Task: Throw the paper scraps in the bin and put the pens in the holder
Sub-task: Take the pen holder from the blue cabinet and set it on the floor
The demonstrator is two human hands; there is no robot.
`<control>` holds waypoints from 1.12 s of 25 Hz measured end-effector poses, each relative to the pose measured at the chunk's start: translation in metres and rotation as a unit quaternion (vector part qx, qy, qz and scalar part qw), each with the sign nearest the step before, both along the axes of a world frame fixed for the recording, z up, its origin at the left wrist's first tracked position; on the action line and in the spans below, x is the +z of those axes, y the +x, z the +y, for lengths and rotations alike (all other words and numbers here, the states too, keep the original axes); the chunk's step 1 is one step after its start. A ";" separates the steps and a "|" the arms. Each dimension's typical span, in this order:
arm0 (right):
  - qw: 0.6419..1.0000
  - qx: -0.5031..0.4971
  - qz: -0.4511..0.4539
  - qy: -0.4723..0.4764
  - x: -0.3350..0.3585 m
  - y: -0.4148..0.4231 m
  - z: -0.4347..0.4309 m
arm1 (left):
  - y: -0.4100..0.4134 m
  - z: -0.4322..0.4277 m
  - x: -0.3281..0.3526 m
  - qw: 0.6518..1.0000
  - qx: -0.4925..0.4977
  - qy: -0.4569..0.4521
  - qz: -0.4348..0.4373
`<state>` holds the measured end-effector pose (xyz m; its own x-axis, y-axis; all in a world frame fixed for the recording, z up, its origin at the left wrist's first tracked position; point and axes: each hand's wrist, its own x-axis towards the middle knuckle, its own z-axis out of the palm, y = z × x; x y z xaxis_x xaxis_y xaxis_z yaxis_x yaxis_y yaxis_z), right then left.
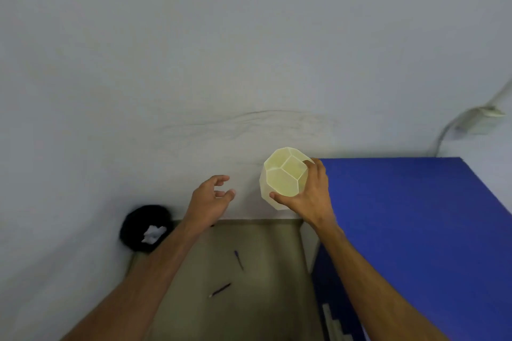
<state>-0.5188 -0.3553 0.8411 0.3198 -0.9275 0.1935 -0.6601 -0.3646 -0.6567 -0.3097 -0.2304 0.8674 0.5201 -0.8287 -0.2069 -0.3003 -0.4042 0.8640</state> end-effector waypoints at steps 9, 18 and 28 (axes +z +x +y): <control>0.978 0.186 0.087 0.043 -0.052 0.173 0.105 | 0.141 0.170 -0.063 0.977 0.205 0.045 0.043; 0.919 0.321 0.192 0.122 -0.171 0.242 0.126 | 0.159 0.221 -0.172 0.925 0.336 0.142 0.110; 0.859 0.417 0.268 0.129 -0.392 0.285 0.099 | 0.189 0.183 -0.381 0.898 0.373 0.177 0.150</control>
